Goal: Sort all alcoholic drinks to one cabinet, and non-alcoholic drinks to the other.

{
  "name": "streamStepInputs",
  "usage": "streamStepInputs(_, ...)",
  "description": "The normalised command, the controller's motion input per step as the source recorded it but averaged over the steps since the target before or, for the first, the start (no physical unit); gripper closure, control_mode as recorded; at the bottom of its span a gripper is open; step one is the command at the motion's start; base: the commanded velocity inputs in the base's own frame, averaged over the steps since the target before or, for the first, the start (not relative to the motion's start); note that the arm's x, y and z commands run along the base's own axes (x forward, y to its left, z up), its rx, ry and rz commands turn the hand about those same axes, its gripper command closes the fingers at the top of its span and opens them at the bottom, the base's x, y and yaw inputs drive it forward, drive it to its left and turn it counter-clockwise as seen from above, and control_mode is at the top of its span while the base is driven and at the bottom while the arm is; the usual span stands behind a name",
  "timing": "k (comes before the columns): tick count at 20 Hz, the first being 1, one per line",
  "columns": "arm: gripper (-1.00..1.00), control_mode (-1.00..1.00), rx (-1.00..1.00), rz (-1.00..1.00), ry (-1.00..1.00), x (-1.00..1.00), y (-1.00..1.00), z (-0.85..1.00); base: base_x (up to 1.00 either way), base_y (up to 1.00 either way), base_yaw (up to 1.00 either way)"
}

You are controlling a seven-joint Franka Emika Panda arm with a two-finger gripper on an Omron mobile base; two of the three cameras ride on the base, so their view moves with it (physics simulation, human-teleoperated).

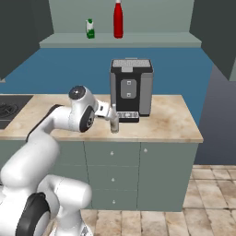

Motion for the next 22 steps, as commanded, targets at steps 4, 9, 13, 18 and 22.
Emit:
streamStepInputs(4,-1.0,-1.0,0.0,0.0,0.03,0.21,0.0,-0.1,0.0,0.0,0.0)
streamStepInputs(9,-1.0,-1.0,0.0,0.0,0.0,0.15,0.0,-0.17,0.0,0.0,0.0)
streamStepInputs(13,-1.0,-1.0,0.0,0.0,0.0,0.13,0.0,-0.21,0.0,0.0,0.0)
streamStepInputs(18,-1.0,-1.0,0.0,0.0,0.0,0.14,0.0,-0.15,0.0,0.0,0.0)
streamStepInputs(22,-1.0,-1.0,0.0,0.0,0.0,0.16,0.0,-0.09,0.0,0.0,0.0)
